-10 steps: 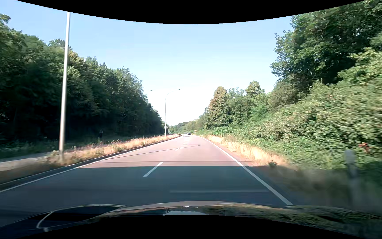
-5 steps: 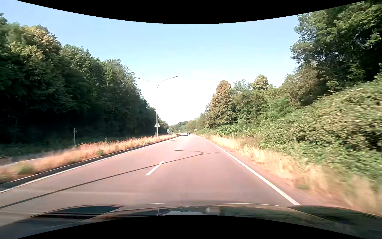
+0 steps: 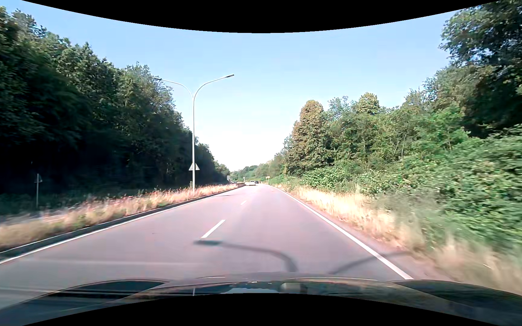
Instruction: Follow the waypoints while adhering to traffic rules and regulations
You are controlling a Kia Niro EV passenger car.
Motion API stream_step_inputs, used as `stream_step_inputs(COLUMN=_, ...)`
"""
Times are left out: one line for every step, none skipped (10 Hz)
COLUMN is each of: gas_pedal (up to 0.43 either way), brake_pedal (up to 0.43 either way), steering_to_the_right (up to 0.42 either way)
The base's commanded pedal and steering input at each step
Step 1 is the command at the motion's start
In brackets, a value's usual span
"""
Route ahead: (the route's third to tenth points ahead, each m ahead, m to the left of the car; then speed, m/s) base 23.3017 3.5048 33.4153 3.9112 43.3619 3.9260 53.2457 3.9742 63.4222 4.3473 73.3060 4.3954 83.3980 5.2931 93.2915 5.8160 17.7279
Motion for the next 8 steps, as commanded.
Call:
stream_step_inputs(gas_pedal=0.138, brake_pedal=0.000, steering_to_the_right=-0.003)
stream_step_inputs(gas_pedal=0.138, brake_pedal=0.000, steering_to_the_right=-0.003)
stream_step_inputs(gas_pedal=0.138, brake_pedal=0.000, steering_to_the_right=-0.004)
stream_step_inputs(gas_pedal=0.138, brake_pedal=0.000, steering_to_the_right=-0.004)
stream_step_inputs(gas_pedal=0.138, brake_pedal=0.000, steering_to_the_right=-0.006)
stream_step_inputs(gas_pedal=0.138, brake_pedal=0.000, steering_to_the_right=-0.007)
stream_step_inputs(gas_pedal=0.138, brake_pedal=0.000, steering_to_the_right=-0.007)
stream_step_inputs(gas_pedal=0.138, brake_pedal=0.000, steering_to_the_right=-0.007)
